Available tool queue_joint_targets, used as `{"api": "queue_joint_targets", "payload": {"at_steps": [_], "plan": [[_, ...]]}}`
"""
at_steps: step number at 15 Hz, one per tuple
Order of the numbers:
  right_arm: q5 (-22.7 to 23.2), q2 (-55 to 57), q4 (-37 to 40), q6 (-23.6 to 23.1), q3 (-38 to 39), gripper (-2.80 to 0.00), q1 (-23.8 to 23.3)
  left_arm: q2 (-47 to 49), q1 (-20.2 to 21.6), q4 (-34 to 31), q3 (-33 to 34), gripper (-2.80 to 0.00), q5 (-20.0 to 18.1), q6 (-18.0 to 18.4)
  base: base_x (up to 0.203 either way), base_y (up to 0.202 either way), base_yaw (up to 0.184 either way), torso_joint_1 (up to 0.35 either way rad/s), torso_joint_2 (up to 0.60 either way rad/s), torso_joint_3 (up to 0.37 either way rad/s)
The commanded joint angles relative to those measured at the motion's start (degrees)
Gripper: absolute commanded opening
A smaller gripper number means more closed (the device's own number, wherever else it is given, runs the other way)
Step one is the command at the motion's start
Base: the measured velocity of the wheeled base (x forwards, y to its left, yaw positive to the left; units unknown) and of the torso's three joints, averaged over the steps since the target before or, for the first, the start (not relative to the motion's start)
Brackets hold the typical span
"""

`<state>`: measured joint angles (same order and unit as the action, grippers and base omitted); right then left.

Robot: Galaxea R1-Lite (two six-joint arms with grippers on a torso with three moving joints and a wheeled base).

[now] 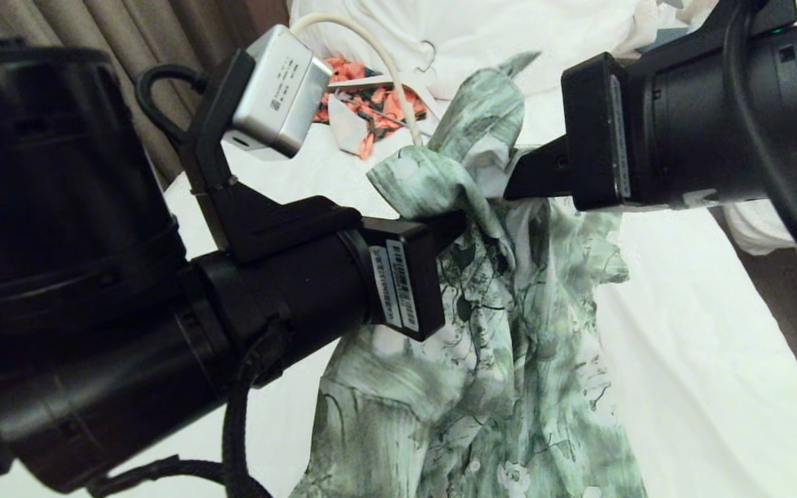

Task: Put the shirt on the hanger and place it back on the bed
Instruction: Hook the other side of the shirt onto the hanger

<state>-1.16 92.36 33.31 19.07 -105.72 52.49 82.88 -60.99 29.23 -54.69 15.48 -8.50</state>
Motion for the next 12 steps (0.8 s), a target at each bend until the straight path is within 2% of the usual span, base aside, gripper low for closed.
{"api": "queue_joint_targets", "payload": {"at_steps": [1, 4, 7, 8, 12], "plan": [[0.01, -0.95, 0.72, 0.18, 0.34, -2.8, 0.42, 0.96, 0.08, 2.7, 0.47, -2.8, 0.24, -0.52, 0.0, 0.0, 0.0, 0.0, 0.0, 0.0], [0.01, -1.31, 2.03, 0.36, 1.22, -2.8, 0.42, 0.79, 0.78, 10.24, 1.96, -2.8, 0.34, -0.12, 0.0, 0.0, 0.0, 0.0, 0.0, 0.0], [-0.08, -2.01, 2.03, 0.36, 2.89, -2.8, 0.34, 0.41, 1.22, 10.5, 1.87, -2.8, 0.34, -0.03, 0.0, 0.0, 0.0, 0.0, 0.0, 0.0], [-0.24, -2.01, 1.95, 0.36, 2.92, 0.0, 0.42, 0.33, 1.22, 10.5, 1.9, -2.8, 0.34, -0.05, 0.0, 0.0, 0.0, 0.0, 0.0, 0.0], [-0.16, -3.07, 2.27, 0.36, 2.98, 0.0, 0.42, 0.08, 1.22, 10.59, 1.96, -2.8, 0.33, -0.03, 0.0, 0.0, 0.0, 0.0, 0.0, 0.0]]}}
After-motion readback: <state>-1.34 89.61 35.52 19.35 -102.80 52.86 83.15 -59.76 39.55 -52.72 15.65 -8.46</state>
